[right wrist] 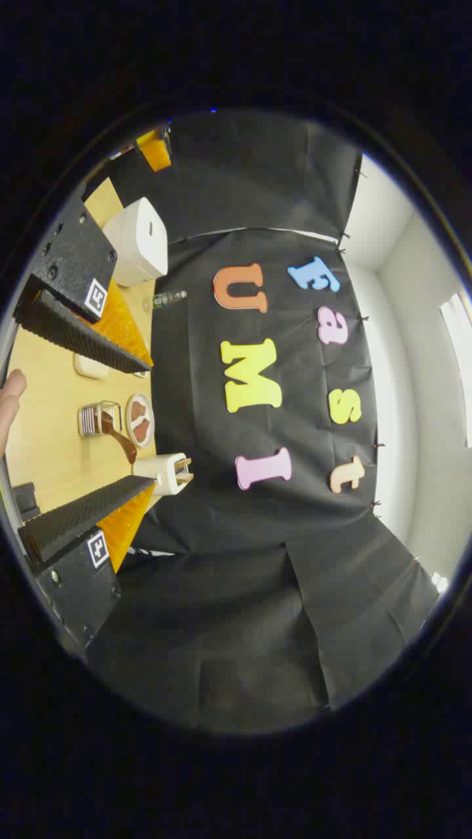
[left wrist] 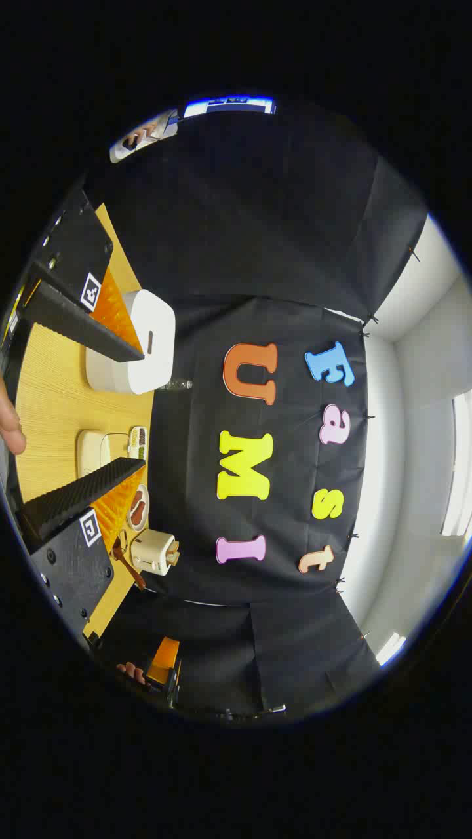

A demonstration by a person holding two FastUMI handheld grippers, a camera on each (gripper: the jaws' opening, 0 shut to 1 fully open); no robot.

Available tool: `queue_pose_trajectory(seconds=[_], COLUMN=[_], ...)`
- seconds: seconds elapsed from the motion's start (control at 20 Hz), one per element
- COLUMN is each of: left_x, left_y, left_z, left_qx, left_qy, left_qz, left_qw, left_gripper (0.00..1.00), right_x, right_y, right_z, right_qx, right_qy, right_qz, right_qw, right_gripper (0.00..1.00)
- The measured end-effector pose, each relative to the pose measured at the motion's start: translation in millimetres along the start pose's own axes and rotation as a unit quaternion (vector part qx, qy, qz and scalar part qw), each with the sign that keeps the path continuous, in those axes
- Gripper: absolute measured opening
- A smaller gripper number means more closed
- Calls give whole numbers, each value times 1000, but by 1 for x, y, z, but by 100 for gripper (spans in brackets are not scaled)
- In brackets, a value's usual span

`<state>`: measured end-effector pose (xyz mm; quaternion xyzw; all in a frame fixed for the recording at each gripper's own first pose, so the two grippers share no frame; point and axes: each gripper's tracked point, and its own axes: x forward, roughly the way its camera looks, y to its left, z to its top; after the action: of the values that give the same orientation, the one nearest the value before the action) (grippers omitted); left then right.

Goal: Close the left gripper, press the button to open the rice cooker; take a wooden spoon from the chopstick holder with the right hand, scoop a spoonful of rice and pour it into the rice cooker, then put the wooden spoon back into the chopstick holder.

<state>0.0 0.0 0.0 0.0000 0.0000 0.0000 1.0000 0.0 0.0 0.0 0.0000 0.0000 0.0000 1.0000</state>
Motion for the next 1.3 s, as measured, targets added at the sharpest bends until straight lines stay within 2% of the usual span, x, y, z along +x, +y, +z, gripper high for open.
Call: queue_pose_trajectory(seconds=[0.3, 0.4, 0.55, 0.75, 0.9, 0.95, 1.0, 1.05, 1.15, 1.3], left_x=[1, 1, 1, 9, 21, 26, 29, 35, 47, 69], left_y=[11, 15, 14, 19, 29, 30, 34, 37, 49, 62], left_z=[3, 5, 9, 12, 14, 13, 13, 13, 16, 5], left_qx=[-2, -1, -5, -5, 8, 17, 25, 30, 39, 42], left_qy=[-3, -7, -15, -19, -17, -12, -5, -1, 6, 39], left_qz=[6, 7, -4, -14, -16, -20, -23, -21, -18, -10], left_qw=[1000, 1000, 1000, 1000, 1000, 1000, 999, 999, 999, 998], left_gripper=[94, 94, 94, 93, 72, 69, 60, 45, 38, 5], right_x=[-2, -1, 0, 3, 10, 12, 14, 16, 20, 24], right_y=[3, -3, -4, -3, -3, -3, -5, -6, -7, -12], right_z=[6, 11, 13, 9, 0, -2, -3, -6, -9, -16], right_qx=[-1, 6, 10, 16, 13, 13, 13, 14, 15, 11], right_qy=[-16, -30, -44, -45, -38, -37, -36, -34, -34, -36], right_qz=[10, 0, -2, 5, 5, 5, 4, 4, 8, 9], right_qw=[1000, 1000, 999, 999, 999, 999, 999, 999, 999, 999], right_gripper=[100, 100, 98, 100, 100, 100, 99, 99, 99, 100])
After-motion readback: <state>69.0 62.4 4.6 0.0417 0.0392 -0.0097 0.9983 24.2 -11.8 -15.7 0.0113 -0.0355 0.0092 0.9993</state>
